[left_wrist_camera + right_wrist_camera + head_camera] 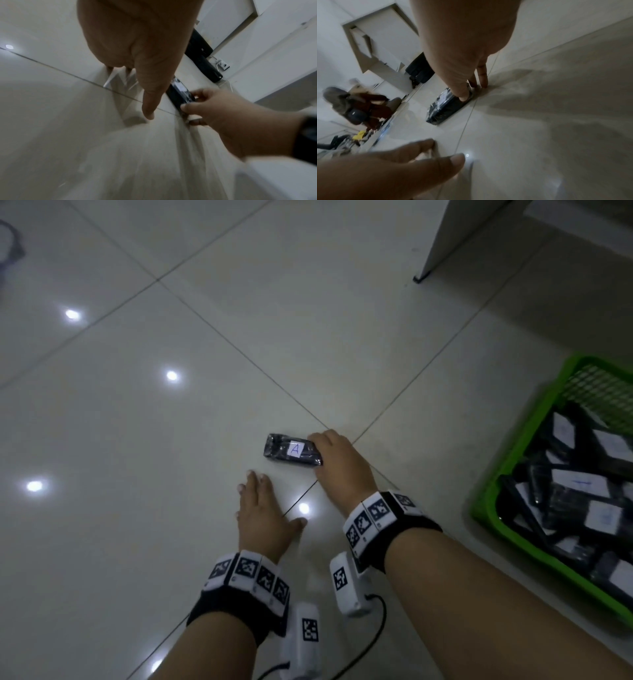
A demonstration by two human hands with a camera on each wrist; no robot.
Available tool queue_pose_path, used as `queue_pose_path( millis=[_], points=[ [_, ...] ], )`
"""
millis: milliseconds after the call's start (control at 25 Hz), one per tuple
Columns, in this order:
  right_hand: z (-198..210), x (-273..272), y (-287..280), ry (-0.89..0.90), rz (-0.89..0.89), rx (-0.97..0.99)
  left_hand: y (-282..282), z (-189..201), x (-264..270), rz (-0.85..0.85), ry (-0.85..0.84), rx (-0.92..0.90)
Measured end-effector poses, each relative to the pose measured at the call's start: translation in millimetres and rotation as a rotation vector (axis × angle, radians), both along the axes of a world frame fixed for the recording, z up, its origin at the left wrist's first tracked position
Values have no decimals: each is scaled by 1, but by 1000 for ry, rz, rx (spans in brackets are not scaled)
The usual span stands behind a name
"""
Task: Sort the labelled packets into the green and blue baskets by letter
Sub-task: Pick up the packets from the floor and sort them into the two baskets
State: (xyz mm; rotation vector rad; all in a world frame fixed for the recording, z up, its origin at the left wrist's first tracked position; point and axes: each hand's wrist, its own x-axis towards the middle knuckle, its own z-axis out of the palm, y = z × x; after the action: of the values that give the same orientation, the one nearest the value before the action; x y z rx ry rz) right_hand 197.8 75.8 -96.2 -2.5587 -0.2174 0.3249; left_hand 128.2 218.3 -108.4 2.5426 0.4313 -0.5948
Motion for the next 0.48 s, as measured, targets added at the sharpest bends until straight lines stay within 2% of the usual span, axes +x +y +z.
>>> queue_pose_path(
  millis=[120, 240, 360, 480],
  points=[
    [22, -14, -35, 23, -169, 166, -9, 16, 9, 44, -97, -82],
    [59, -30, -85, -75, -333, 300, -52, 47, 19, 52, -187, -233],
    [98, -54, -152, -204, -503, 348, -123, 80, 24, -66, -239, -415],
    [124, -88, -230, -262, -720, 340, -206, 107, 17, -177, -323, -537]
  ],
)
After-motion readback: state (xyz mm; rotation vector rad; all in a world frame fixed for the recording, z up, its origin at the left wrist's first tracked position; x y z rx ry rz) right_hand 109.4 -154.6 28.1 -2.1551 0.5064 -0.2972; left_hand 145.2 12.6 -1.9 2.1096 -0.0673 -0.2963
